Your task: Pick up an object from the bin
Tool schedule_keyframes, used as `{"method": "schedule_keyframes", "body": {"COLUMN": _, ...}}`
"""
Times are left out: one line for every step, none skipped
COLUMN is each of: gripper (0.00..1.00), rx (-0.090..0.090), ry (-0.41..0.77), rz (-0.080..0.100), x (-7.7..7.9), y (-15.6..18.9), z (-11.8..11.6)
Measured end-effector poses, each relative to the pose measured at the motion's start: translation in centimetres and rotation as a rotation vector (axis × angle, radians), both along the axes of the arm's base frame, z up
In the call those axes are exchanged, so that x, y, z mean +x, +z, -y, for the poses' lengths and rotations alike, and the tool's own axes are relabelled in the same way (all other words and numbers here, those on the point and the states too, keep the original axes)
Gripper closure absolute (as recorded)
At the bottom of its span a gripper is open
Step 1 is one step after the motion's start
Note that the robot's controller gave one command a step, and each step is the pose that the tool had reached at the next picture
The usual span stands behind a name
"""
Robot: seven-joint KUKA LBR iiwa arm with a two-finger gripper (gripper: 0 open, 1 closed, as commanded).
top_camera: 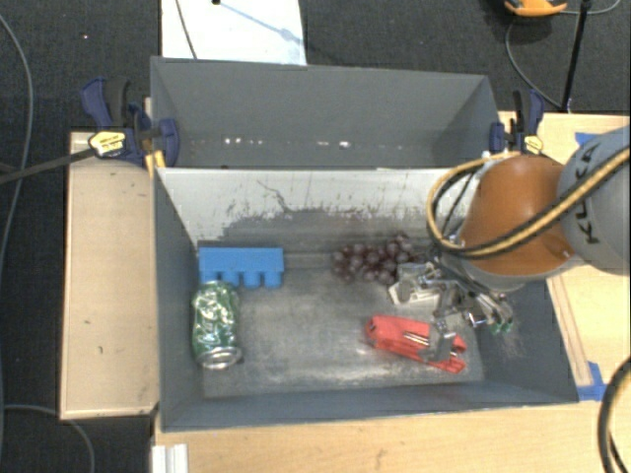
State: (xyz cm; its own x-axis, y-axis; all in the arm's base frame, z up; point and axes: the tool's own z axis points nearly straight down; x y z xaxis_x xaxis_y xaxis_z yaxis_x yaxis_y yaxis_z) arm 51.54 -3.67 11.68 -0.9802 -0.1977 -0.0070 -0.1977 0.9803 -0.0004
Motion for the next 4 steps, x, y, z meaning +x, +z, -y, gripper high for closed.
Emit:
{"method": "schedule_keyframes", "body": {"gripper": 1.0, "rx": 0.001, "ry": -0.007, "rz": -0.007, "x": -1.8, "y": -4.7, "z": 3.7}}
{"method": "schedule_keyframes", "body": {"gripper": 1.0, "rx": 0.001, "ry": -0.006, "rz": -0.007, "x": -1.8, "y": -4.7, "z": 3.7}}
{"method": "schedule_keyframes", "body": {"gripper": 1.0, "rx": 0.003, "ry": -0.01, "rz": -0.014, "x": -1.8, "y": 0.7, "z": 3.8}}
{"method": "schedule_keyframes", "body": {"gripper": 1.0, "rx": 0.002, "ry": -0.072, "rz": -0.004, "x": -2.2, "y": 4.0, "z": 4.5}}
